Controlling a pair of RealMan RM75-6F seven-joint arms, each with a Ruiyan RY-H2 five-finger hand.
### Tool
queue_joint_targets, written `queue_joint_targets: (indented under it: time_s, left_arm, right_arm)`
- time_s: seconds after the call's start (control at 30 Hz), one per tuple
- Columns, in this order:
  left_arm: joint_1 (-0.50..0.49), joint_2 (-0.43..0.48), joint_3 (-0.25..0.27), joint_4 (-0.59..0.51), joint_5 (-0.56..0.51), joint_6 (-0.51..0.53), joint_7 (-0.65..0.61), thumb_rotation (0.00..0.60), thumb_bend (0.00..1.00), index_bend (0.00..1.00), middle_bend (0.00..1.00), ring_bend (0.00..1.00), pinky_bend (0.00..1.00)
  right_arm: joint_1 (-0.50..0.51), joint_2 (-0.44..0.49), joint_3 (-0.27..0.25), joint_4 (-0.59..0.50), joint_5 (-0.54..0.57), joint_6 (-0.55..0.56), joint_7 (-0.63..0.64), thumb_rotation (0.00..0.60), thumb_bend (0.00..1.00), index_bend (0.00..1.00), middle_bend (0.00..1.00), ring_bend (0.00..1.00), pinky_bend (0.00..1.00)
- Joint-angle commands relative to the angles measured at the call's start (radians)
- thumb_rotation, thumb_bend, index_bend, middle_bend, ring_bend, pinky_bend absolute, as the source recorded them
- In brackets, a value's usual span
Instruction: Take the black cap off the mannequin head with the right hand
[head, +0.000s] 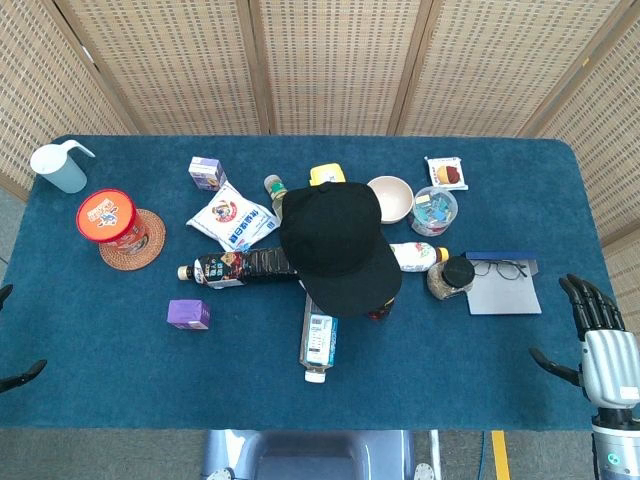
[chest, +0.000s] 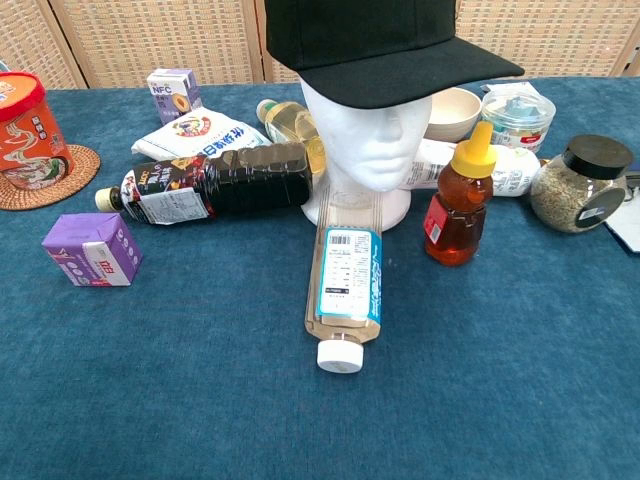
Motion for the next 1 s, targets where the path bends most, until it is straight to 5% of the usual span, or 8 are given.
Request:
queue_joint_targets:
  time_s: [0.03, 0.4, 1.0]
  left_arm:
    - [0.002, 0.0, 0.0, 0.001, 0.002, 0.004, -0.004, 0.6, 0.08, 0.0, 0.0, 0.0, 0.14]
    - [0.003, 0.065, 0.006, -0.067, 0.004, -0.011, -0.045, 0.6, 0.08, 0.0, 0.0, 0.0, 0.14]
    - [-0.01, 0.22, -0.039, -0.221, -0.062, -0.005, -0.031, 0.6, 0.08, 0.0, 0.0, 0.0, 0.14]
  right_arm:
    - [-0.001, 0.001, -0.003, -0.001, -0.001, -0.002, -0.002, 0.6, 0.0, 0.06, 0.1, 0.1, 0.12]
    - [0.006, -0.02, -0.006, 0.007, -0.02, -0.001, -0.018, 0.6, 0.0, 0.07, 0.1, 0.07, 0.1]
    - [0.103, -0.239, 0.024, 0.346, -0.298, 0.211, 0.019, 0.6, 0.0, 0.1, 0.17, 0.15, 0.2]
